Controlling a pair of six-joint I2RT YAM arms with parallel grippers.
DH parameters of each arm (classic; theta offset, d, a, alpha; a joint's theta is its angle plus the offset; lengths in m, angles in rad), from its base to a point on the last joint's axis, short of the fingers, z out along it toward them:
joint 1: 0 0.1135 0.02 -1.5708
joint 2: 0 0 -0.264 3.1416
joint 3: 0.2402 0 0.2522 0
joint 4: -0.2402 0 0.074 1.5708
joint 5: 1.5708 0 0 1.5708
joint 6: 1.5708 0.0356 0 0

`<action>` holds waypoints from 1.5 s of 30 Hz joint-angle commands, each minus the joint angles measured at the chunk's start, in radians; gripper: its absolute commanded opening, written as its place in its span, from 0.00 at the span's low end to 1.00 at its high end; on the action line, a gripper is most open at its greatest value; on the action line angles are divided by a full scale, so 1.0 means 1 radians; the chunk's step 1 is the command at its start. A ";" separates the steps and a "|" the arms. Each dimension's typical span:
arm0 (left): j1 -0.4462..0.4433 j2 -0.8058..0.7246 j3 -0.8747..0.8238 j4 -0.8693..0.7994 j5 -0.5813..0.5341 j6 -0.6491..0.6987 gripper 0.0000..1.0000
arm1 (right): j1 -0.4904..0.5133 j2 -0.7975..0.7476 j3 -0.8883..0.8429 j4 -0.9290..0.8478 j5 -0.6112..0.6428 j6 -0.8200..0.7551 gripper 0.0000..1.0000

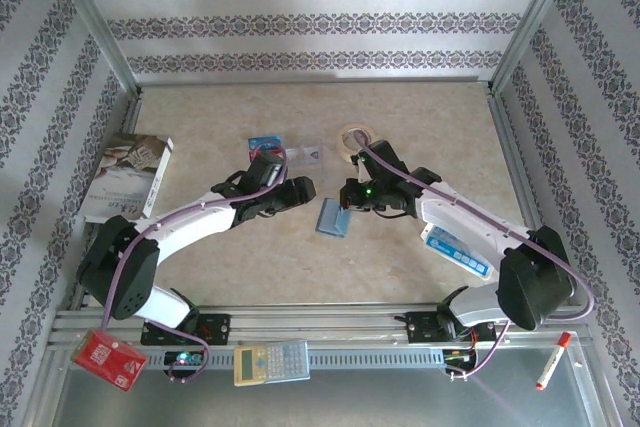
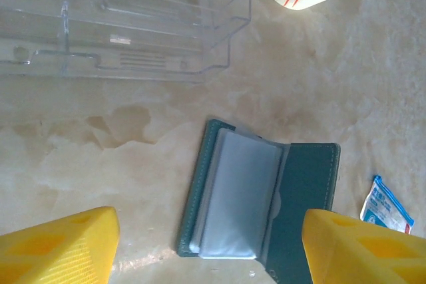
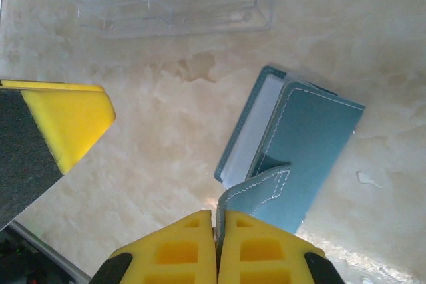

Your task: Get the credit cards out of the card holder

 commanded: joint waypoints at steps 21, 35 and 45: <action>-0.032 0.263 0.075 0.119 0.253 0.002 0.33 | -0.164 0.058 -0.134 0.041 -0.214 -0.117 0.05; -0.090 0.327 0.170 0.064 0.239 0.041 0.30 | -0.205 0.025 -0.144 -0.030 0.036 -0.141 0.06; -0.115 0.408 0.260 -0.014 0.243 0.079 0.25 | -0.208 0.073 -0.151 0.016 0.057 -0.096 0.05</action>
